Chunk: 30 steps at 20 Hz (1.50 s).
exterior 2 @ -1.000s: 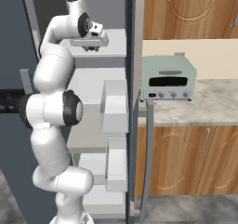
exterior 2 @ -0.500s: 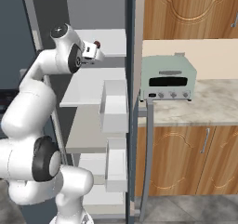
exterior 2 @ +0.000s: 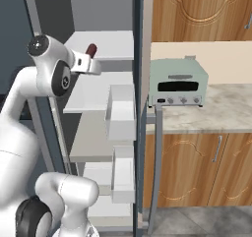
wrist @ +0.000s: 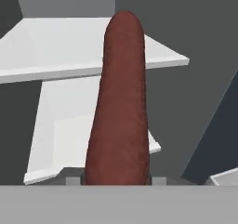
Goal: Retrieve the sausage and cheese from the fridge and place them on the cutting board on the counter.
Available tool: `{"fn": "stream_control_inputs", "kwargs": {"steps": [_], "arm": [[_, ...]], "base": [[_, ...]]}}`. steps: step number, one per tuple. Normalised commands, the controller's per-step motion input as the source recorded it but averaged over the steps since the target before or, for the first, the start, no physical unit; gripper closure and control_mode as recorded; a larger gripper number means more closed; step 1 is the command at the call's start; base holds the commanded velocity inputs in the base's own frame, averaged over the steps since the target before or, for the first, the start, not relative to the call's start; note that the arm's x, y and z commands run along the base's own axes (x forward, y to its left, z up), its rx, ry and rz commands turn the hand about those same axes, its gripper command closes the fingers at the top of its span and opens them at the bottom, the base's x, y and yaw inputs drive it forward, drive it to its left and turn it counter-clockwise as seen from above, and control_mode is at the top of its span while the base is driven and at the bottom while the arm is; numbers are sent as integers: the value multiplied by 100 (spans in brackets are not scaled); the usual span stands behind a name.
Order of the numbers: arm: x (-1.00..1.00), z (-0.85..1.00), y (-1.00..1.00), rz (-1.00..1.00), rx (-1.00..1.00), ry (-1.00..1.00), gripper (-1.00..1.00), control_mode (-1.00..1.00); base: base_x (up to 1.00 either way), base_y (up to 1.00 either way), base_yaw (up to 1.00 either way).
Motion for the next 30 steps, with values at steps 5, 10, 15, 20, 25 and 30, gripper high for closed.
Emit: {"fn": "stream_control_inputs", "kwargs": {"steps": [5,10,15,20,25,30], "arm": [[-100,14,0,0,-3,0,100,-100],[-85,30,0,0,-2,1,100,-100],[-79,35,0,0,-1,0,100,-100],[-58,25,0,0,-1,3,100,-100],[-23,1,2,0,0,3,100,100],[0,0,0,0,0,0,100,100]], "base": [[0,0,0],[0,0,0],[0,0,0],[0,0,0],[-53,5,0],[-100,31,0]]}}
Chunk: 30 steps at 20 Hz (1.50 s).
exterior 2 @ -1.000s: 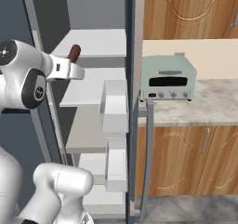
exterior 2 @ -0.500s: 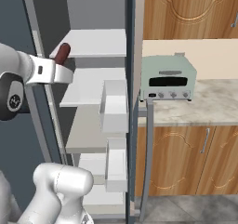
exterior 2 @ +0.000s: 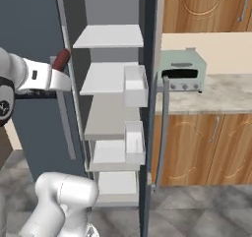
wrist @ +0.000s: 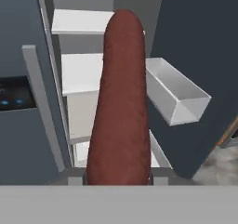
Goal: Retrieve the sausage and cheese from the fridge and place them on the cutting board on the counter.
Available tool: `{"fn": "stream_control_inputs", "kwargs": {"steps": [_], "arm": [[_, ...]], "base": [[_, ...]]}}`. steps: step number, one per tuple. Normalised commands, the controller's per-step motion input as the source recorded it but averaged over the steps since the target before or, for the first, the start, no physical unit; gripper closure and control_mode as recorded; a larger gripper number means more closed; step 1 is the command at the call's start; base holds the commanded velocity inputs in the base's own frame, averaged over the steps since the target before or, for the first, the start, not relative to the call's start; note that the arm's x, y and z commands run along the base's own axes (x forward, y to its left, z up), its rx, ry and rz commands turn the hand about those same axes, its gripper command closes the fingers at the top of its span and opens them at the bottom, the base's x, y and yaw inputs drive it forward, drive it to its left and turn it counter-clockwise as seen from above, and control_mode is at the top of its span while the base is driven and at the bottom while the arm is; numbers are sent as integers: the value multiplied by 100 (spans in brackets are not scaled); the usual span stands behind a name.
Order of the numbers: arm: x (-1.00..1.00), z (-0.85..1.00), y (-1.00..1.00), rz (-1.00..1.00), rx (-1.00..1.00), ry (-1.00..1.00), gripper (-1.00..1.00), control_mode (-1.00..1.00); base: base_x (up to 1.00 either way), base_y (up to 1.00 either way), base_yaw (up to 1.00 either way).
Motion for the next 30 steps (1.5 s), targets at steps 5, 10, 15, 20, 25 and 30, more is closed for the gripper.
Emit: {"fn": "stream_control_inputs", "kwargs": {"steps": [5,10,15,20,25,30], "arm": [[0,0,0,0,0,0,100,100],[0,0,0,0,0,0,100,100],[0,0,0,0,0,0,100,100],[0,0,0,0,0,0,100,100],[0,0,0,0,0,0,100,100],[0,0,0,0,0,0,100,100]], "base": [[-100,20,-14],[-100,0,-66],[-99,0,-73],[-74,-1,-65],[-38,-10,-53],[59,0,-24]]}}
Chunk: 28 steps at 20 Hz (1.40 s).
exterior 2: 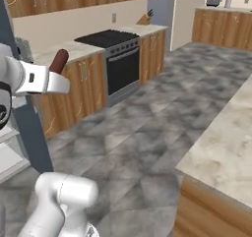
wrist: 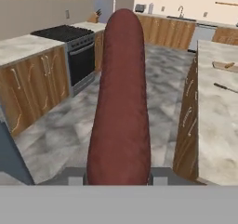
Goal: Retrieve the sausage and cheese from the fridge and place them on the cutting board on the counter.
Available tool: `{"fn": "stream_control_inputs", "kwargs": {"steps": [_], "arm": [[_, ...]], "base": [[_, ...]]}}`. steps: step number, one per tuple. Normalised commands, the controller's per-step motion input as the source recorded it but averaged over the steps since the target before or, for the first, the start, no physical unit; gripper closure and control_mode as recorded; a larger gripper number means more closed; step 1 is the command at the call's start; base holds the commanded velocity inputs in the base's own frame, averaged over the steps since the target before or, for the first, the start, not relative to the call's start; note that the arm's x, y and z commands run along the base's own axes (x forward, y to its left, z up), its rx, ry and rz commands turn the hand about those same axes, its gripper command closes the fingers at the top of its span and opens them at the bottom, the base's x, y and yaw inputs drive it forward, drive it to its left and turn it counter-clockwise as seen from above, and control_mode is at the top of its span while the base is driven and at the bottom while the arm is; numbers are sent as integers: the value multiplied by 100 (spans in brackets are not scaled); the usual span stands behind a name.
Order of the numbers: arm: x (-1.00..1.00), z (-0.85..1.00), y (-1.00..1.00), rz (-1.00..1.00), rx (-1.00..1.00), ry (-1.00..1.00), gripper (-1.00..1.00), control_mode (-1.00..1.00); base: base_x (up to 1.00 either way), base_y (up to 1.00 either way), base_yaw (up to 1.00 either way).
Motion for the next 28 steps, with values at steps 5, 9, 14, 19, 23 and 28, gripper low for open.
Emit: {"fn": "stream_control_inputs", "kwargs": {"steps": [5,9,14,19,23,28], "arm": [[0,0,0,0,0,0,100,100],[0,0,0,0,0,0,100,100],[0,0,0,0,0,0,100,100],[0,0,0,0,0,0,100,100],[0,0,0,0,0,0,100,100],[0,0,0,0,0,0,100,100]], "base": [[100,5,-14],[100,4,-13],[100,0,-22],[100,0,-24],[100,0,-22],[94,0,-27]]}}
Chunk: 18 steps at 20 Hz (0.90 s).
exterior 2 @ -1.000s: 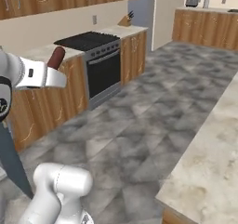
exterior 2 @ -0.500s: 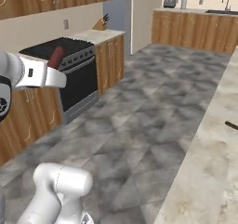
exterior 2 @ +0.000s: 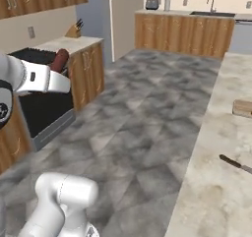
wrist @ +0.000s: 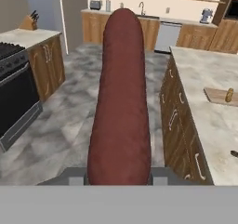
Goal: Retrieve the sausage and cheese from the fridge and place them on the cutting board on the counter.
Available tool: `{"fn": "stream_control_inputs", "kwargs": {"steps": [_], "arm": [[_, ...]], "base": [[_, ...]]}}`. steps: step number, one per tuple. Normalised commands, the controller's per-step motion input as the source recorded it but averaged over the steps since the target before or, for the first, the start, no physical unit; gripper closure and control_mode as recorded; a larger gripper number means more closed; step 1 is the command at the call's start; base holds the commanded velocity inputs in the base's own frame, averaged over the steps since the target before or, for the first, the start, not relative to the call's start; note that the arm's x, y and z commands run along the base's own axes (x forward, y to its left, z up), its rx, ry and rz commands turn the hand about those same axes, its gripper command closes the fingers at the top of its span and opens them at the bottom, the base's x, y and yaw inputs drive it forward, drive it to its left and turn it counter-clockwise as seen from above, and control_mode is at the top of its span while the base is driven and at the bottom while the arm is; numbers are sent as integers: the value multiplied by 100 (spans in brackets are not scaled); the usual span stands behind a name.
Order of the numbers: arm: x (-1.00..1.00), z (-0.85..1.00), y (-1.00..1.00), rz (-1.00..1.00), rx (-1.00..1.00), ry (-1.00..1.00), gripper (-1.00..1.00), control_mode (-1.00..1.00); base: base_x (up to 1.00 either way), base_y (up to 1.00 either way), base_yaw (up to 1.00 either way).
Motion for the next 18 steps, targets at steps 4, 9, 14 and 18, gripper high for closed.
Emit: {"fn": "stream_control_inputs", "kwargs": {"steps": [4,9,14,18], "arm": [[0,0,0,0,0,0,100,100],[0,0,0,0,0,0,100,100],[0,0,0,0,0,0,100,100],[0,0,0,0,0,0,100,100]], "base": [[53,14,-52],[83,38,-47],[88,72,-46],[93,42,-44]]}}
